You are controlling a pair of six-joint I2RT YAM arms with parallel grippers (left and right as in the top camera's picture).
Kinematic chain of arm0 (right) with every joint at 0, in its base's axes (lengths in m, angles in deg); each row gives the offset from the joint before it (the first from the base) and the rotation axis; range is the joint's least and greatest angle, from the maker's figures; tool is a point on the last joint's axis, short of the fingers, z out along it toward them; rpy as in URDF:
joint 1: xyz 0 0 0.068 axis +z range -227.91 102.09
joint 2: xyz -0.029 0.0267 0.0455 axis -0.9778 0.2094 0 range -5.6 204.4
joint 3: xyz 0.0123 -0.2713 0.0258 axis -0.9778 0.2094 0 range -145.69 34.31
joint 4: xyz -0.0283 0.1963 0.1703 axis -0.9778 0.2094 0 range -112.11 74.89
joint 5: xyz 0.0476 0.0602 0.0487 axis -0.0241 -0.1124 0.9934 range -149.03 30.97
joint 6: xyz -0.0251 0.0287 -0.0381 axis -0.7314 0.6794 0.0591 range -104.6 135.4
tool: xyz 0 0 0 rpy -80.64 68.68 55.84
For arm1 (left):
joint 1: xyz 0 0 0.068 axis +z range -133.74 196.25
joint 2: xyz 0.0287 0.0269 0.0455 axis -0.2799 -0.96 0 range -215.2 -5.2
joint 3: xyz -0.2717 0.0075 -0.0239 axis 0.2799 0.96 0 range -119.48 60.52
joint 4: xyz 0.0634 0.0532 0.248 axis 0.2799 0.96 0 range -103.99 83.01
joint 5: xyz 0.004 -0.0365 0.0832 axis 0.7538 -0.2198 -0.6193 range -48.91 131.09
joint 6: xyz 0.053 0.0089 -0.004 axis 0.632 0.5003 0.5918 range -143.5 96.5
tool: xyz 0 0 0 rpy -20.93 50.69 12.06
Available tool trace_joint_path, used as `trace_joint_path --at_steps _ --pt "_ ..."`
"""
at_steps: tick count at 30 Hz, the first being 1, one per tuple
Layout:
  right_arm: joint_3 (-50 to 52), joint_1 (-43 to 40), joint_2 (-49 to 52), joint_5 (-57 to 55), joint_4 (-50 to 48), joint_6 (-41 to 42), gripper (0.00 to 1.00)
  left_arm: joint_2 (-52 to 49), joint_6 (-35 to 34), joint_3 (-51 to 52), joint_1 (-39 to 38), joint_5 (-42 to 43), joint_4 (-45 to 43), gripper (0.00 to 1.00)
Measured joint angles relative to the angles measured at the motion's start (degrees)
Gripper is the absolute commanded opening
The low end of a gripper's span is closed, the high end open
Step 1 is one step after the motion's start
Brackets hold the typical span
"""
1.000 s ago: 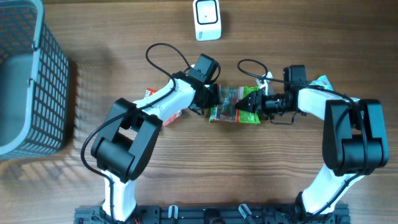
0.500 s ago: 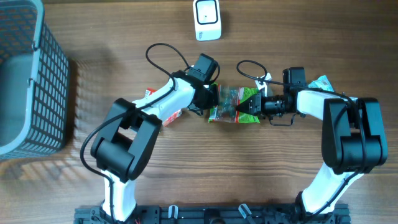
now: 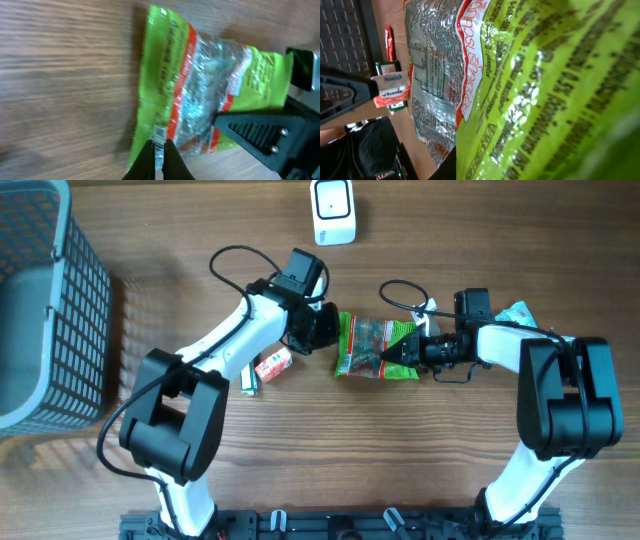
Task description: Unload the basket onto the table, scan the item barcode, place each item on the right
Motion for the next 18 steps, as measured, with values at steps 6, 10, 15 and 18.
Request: trace_joint_path --at_steps 6,10,15,18 --pt "0.0 0.0 0.0 -0.07 0.0 0.0 0.17 -4.46 0.0 -0.07 -3.96 3.48 -0.44 0.04" --pt "0.0 -0.11 0.0 -0.33 0.04 0.0 0.17 -7.21 0.02 -0.9 -5.01 3.91 0.33 0.04" --pt "0.0 -0.09 0.0 -0.37 0.07 0.0 0.17 -7.41 1.81 -1.9 -4.68 1.81 4.15 0.04" --pt "0.0 -0.04 0.0 -0.37 0.07 0.0 0.17 -7.41 3.74 -2.23 -2.71 0.92 8.28 0.04"
